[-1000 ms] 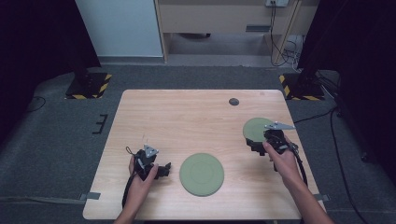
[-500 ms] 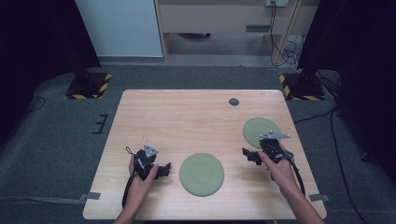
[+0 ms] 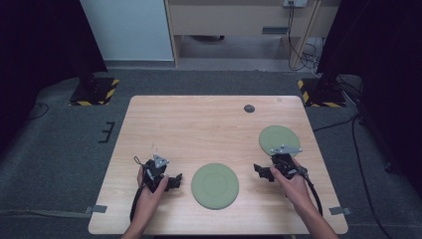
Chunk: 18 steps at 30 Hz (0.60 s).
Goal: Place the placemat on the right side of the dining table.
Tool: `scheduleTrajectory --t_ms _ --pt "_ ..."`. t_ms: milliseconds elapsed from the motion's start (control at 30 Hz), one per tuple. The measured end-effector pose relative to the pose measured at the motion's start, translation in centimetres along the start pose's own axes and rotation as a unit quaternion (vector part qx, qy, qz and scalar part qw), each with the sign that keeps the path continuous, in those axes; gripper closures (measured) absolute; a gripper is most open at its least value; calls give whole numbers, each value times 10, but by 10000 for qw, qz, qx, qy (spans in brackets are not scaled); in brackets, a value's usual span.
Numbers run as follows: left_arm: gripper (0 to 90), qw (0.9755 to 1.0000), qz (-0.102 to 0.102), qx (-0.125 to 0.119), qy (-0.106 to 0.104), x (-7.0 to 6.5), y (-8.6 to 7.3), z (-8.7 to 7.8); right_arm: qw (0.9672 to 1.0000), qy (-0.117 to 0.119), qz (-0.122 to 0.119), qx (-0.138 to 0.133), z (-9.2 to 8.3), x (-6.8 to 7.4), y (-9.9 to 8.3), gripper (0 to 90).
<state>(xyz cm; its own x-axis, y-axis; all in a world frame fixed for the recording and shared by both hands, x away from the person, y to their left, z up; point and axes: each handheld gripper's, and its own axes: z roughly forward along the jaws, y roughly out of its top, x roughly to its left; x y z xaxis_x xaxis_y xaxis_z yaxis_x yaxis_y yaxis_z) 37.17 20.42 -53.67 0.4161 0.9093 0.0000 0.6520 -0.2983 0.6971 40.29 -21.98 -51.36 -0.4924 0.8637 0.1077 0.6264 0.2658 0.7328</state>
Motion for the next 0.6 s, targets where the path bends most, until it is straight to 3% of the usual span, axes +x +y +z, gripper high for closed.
scheduleTrajectory --t_ms 400,600 --pt "0 10000 -1 -1 -1 0 0 0 9998 158 -69 72 6 16 -4 121" --pt "0 10000 0 1 0 0 0 0 9998 187 -44 77 10 17 -4 121"
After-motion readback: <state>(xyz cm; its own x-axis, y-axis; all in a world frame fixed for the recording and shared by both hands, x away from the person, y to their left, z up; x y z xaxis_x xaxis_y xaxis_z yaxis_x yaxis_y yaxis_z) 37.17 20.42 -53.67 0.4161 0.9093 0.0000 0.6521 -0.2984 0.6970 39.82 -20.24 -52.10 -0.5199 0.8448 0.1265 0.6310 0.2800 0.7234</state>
